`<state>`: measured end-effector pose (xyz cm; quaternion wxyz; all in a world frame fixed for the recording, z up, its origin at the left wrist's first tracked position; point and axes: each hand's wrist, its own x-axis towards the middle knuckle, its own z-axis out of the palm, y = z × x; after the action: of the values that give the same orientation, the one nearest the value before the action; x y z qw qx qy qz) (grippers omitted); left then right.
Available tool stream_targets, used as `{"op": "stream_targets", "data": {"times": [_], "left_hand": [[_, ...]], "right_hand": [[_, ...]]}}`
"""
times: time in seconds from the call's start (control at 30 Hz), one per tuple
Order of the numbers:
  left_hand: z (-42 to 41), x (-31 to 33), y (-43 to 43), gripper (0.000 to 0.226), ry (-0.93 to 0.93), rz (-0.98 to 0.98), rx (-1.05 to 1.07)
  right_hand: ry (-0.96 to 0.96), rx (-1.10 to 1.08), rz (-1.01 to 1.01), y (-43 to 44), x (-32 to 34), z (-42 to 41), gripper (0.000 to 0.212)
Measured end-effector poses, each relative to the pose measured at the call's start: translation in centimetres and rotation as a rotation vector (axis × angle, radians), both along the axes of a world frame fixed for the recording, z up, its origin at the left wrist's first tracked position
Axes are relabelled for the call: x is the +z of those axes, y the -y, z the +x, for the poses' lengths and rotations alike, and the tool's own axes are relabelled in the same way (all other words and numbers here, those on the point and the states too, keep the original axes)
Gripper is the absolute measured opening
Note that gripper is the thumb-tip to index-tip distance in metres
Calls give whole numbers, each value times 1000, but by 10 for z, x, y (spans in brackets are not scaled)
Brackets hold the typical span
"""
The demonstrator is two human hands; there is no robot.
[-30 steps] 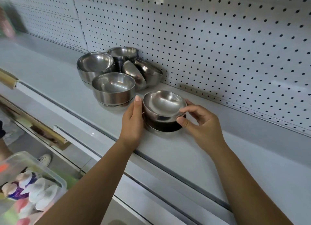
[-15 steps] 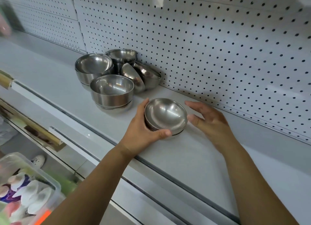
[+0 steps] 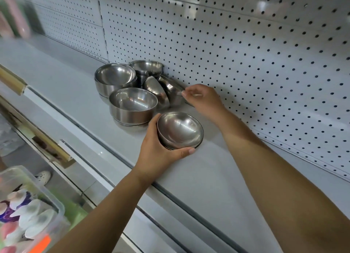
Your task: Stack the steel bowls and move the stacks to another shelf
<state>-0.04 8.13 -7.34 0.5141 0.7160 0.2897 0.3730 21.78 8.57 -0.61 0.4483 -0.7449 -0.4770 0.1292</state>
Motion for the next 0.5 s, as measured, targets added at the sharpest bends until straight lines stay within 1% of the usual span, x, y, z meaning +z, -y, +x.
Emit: {"op": "stream_targets", "data": {"times": [0.07,0.17,0.33,0.5], "left_hand": [[1,2,-1,111,8,-4,15],[2,1,-3,104,11,-1,-1],[3,0,-6,123,-4,12,-39],[4,0,-7,123,-7,-2,-44]], "right_hand": [[57,0,-45,-16,-2,3,36],[88,15,-71,-31,-6,9,33],[140,-12,-68,-42,-11,16,19],[120,49,-76,-45,-11,18,16]]}}
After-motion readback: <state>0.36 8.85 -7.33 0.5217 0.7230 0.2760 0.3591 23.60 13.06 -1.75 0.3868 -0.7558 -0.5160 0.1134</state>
